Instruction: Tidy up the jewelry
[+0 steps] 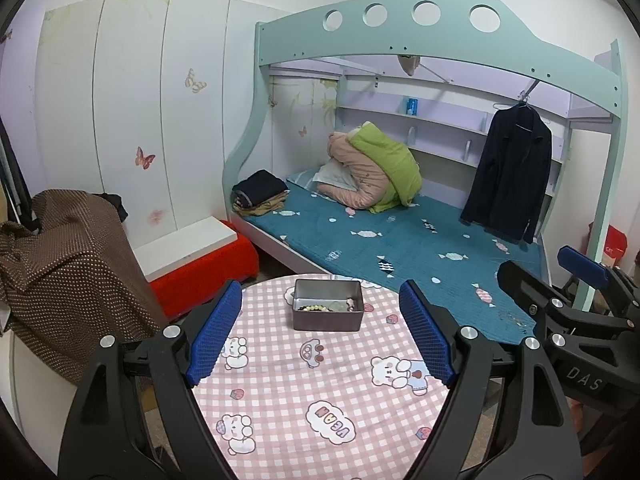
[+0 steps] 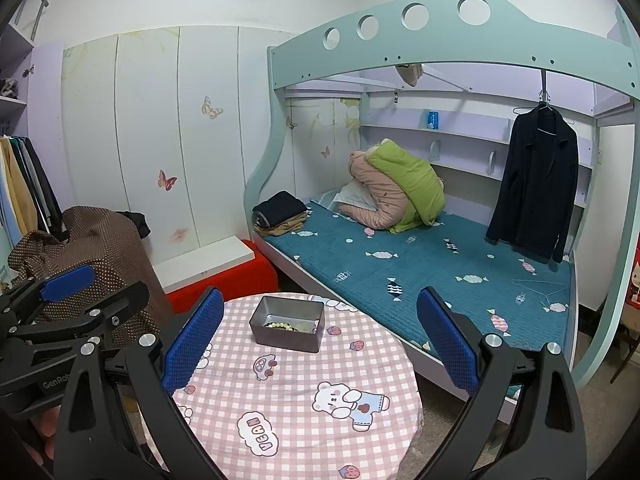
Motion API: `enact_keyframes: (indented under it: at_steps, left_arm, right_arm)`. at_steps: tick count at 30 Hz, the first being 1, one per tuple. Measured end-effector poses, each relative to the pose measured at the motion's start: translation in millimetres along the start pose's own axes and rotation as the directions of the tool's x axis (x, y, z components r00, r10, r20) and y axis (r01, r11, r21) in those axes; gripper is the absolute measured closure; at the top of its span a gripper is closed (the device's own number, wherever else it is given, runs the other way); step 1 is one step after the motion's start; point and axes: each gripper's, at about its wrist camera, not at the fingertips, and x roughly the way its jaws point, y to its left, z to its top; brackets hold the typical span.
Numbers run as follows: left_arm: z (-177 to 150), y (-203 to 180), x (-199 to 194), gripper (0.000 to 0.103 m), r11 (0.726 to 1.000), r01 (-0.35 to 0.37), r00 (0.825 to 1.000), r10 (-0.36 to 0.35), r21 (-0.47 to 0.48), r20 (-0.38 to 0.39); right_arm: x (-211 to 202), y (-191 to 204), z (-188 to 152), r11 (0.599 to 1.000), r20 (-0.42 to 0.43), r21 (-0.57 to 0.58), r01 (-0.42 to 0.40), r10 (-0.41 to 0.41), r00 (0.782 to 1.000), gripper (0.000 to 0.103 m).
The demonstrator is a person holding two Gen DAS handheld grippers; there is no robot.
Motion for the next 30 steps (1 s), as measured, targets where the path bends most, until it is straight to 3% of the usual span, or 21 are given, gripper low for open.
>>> enact_keyframes:
  at_steps: [30]
  left_arm:
    - [3, -6, 13, 0.02, 1.0, -0.006, 1.0, 0.006, 0.014, 0.008]
  right_arm:
    - [11, -9, 2, 1.0, 0.001, 0.004, -0.013, 0.013, 1.0, 0.009]
